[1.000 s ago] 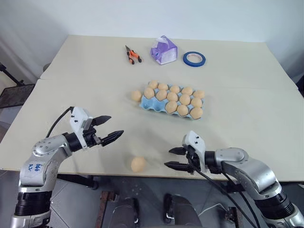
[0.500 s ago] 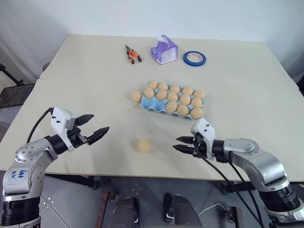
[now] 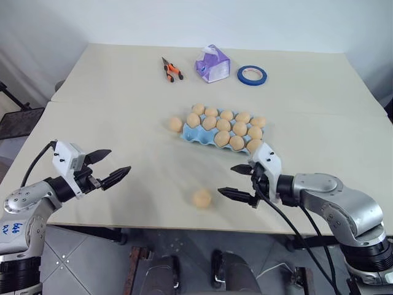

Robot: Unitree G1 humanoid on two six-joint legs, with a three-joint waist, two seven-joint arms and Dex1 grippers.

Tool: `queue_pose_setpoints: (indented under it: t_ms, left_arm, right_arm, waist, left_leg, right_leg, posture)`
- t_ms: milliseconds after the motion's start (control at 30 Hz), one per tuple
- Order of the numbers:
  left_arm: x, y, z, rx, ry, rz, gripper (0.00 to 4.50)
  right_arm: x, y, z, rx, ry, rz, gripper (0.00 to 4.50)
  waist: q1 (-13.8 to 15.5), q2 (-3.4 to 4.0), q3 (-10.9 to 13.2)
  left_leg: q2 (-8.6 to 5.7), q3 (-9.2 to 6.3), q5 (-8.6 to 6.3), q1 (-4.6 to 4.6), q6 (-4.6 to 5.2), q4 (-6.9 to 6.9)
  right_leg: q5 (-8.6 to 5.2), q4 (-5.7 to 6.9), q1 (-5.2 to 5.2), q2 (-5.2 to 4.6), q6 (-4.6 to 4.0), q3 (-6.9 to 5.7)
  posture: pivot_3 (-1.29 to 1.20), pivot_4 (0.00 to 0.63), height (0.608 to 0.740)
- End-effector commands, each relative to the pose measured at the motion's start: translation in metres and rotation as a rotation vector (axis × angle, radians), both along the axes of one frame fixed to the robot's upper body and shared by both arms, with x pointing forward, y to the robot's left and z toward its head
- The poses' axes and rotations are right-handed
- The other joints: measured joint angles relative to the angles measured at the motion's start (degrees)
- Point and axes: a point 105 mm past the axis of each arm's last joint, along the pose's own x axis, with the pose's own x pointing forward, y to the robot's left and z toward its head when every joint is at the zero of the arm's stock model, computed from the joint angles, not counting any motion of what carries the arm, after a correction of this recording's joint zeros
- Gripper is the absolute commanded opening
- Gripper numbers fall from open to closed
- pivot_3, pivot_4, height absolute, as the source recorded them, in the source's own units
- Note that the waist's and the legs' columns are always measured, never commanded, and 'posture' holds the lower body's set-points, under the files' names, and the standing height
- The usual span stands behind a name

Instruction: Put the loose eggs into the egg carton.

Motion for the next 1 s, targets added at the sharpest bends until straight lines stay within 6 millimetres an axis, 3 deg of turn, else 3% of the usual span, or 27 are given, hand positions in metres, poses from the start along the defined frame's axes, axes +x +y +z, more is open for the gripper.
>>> queue_pose_setpoints:
  t_ms: [33, 167, 300, 433, 833, 1000]
  left_arm:
    - [0.001, -0.004, 0.006, 0.006, -0.032, -0.021, 4.50]
    - [0.003, -0.005, 0.007, 0.002, -0.035, -0.025, 4.50]
    - [0.002, -0.007, 0.006, 0.000, -0.031, -0.033, 4.50]
    - [-0.001, -0.010, 0.005, -0.007, -0.022, -0.045, 4.50]
    - [-0.024, 0.007, 0.010, 0.022, 0.018, -0.128, 4.50]
    - [-0.023, 0.006, 0.011, 0.020, 0.014, -0.135, 4.50]
  right_arm:
    - [-0.012, 0.011, 0.007, -0.008, 0.005, 0.063, 4.48]
    - [-0.015, 0.013, 0.010, -0.029, 0.026, 0.085, 4.48]
    - [-0.036, 0.005, 0.010, -0.079, 0.102, 0.167, 4.48]
    - [-0.045, 0.016, 0.004, -0.108, 0.047, 0.217, 4.48]
    - [-0.045, 0.073, 0.000, 0.021, -0.134, 0.256, 4.48]
    - [-0.027, 0.082, -0.008, 0.006, -0.223, 0.192, 4.48]
  waist:
    - [0.01, 0.00, 0.00]
    - [-0.01, 0.01, 0.00]
    - [0.05, 0.05, 0.03]
    - [0.04, 0.05, 0.03]
    - [-0.10, 0.05, 0.03]
    - [-0.14, 0.05, 0.03]
  left_leg:
    - [0.00, 0.00, 0.00, 0.00, 0.00, 0.00]
    - [0.00, 0.00, -0.01, -0.01, 0.02, -0.01]
    - [0.00, 0.00, -0.04, -0.03, 0.03, -0.04]
    - [0.00, -0.01, -0.08, -0.04, 0.02, -0.05]
    - [0.00, 0.01, -0.08, -0.05, 0.00, -0.04]
    - [-0.01, 0.01, -0.10, -0.06, 0.01, -0.05]
  right_leg:
    - [0.00, -0.01, 0.00, 0.00, 0.00, 0.00]
    - [0.00, -0.05, 0.00, 0.00, 0.00, 0.00]
    - [0.00, -0.09, 0.00, -0.01, 0.00, 0.00]
    - [0.00, -0.14, -0.01, 0.00, 0.00, -0.03]
    - [-0.01, -0.14, -0.03, 0.00, -0.01, -0.02]
    - [-0.01, -0.21, -0.02, 0.00, -0.02, -0.02]
  posture:
    - [0.00, 0.150, 0.740]
    - [0.00, 0.150, 0.740]
    - [0.00, 0.150, 0.740]
    - [0.00, 0.150, 0.740]
    - [0.00, 0.150, 0.740]
    - [0.00, 0.150, 0.740]
